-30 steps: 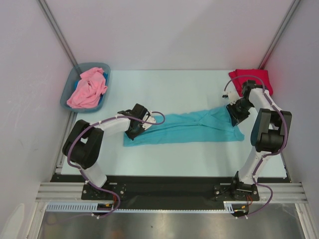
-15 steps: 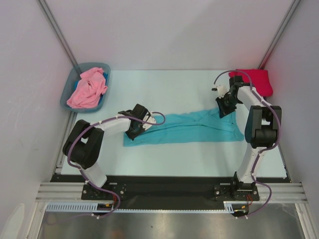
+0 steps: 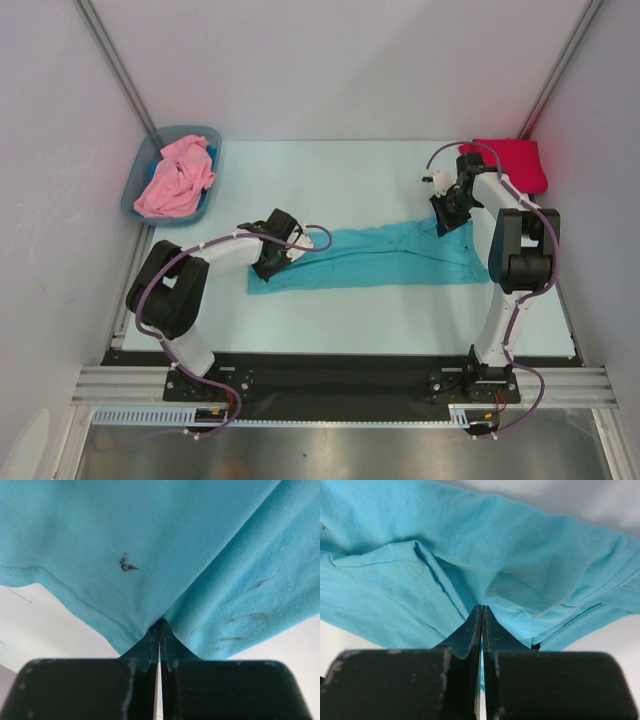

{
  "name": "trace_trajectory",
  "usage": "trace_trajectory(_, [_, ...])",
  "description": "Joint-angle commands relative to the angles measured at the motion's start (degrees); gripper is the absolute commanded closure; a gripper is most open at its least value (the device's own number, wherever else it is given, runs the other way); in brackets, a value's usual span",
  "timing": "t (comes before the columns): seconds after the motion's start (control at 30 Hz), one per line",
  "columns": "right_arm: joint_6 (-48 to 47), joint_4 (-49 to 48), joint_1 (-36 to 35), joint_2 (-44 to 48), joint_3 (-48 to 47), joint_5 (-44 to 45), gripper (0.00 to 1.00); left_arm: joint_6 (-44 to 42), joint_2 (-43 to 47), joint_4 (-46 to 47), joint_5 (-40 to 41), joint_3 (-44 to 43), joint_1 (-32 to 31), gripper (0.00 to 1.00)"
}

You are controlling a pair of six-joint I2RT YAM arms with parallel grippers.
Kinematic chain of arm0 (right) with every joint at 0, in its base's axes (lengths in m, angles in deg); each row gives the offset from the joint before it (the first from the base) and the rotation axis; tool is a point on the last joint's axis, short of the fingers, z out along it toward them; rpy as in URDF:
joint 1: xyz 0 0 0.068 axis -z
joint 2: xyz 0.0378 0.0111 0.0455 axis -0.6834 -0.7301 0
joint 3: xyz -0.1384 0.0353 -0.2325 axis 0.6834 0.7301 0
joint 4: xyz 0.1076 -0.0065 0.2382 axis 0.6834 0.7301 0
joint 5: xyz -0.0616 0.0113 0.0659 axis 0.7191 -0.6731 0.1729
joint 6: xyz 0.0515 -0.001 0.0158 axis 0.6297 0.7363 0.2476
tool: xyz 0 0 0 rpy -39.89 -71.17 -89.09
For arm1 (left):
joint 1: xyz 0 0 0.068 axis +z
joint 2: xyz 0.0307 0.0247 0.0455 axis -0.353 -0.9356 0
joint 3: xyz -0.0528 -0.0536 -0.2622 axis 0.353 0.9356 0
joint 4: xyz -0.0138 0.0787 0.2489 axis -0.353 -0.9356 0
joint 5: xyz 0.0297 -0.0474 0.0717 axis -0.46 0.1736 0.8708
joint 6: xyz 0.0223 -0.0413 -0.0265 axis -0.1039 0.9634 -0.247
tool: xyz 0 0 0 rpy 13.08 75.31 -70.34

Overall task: Fold and stack the t-shirts
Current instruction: Fold the tshirt

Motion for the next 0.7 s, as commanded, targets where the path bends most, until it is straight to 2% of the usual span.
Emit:
trace_trajectory(0.0, [0.9, -0.5, -0.3, -0.5, -1.9, -0.9, 1.0, -0.1, -3.1, 6.1, -2.9, 0.7, 0.0, 1.0])
trace_trajectory(0.5, [0.0, 0.5, -4.2, 0.7, 2.6, -3.3, 1.0, 0.0, -3.1, 6.1, -3.0, 0.9, -0.1, 1.0])
trace_trajectory(0.53, [-0.3, 1.1, -4.2, 0.9, 2.5, -3.6, 0.98, 0.0, -2.9, 6.1, -3.1, 0.9, -0.1, 0.99])
trace_trajectory(0.57, [-0.4, 1.2, -4.2, 1.3, 2.5, -3.7, 0.89, 0.1, -3.0, 6.1, -3.1, 1.0, -0.1, 1.0])
trace_trajectory(0.6, [-0.5, 1.3, -4.3, 1.6, 2.4, -3.8, 0.85, 0.1, -2.9, 6.1, -3.1, 1.0, -0.1, 1.0])
trace_trajectory(0.67, [-0.8, 1.3, -4.4, 2.2, 2.4, -3.8, 0.81, -0.1, -3.0, 6.1, -3.0, 1.0, -0.2, 1.0])
